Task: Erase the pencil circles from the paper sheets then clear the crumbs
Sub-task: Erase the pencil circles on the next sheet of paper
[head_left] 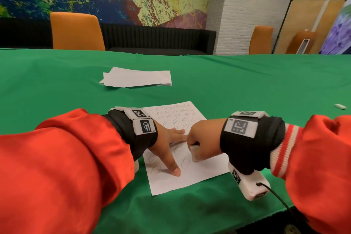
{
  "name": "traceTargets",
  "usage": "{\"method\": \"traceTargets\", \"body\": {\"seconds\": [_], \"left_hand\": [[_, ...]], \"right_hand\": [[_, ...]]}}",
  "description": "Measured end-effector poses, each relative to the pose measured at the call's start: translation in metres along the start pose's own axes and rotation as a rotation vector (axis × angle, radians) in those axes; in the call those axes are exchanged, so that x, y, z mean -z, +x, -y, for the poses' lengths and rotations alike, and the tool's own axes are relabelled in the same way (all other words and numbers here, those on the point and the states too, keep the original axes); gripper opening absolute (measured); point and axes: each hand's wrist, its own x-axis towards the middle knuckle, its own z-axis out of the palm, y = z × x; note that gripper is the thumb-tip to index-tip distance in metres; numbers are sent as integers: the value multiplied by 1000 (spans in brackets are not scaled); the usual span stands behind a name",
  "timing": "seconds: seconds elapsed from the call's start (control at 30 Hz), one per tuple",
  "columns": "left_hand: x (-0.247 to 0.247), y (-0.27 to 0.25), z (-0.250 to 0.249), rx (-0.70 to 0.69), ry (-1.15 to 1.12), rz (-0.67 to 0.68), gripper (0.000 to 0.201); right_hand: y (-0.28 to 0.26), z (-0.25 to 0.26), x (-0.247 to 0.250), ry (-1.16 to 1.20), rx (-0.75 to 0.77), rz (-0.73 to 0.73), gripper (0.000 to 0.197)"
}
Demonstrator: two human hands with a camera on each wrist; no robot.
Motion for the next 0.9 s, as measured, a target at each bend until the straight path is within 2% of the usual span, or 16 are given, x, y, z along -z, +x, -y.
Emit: {"method": "traceTargets", "body": {"seconds": [0.13, 0.3, 0.37, 0.47, 0.63, 0.77, 0.9], "left_hand": [[1, 0, 0, 11, 2, 2, 104], [1, -1, -1, 5, -4, 7, 101], [0, -1, 0, 4, -11, 4, 101], [0, 0, 1, 4, -13, 5, 103], [0, 2, 2, -2, -12, 14, 103], [0, -1, 0, -3, -13, 4, 101], [0, 0, -1, 30, 17, 14, 103]], "right_hand": [[-6, -2, 2, 8, -7, 57, 21], [4, -1, 1, 74, -6, -22, 17], [2, -2, 1, 87, 0, 9, 10], [1, -3, 2, 95, -1, 59, 18], [4, -4, 1, 83, -28, -13, 7], [1, -3, 0, 89, -8, 47, 20], [2, -9, 1, 83, -56, 10, 9]]}}
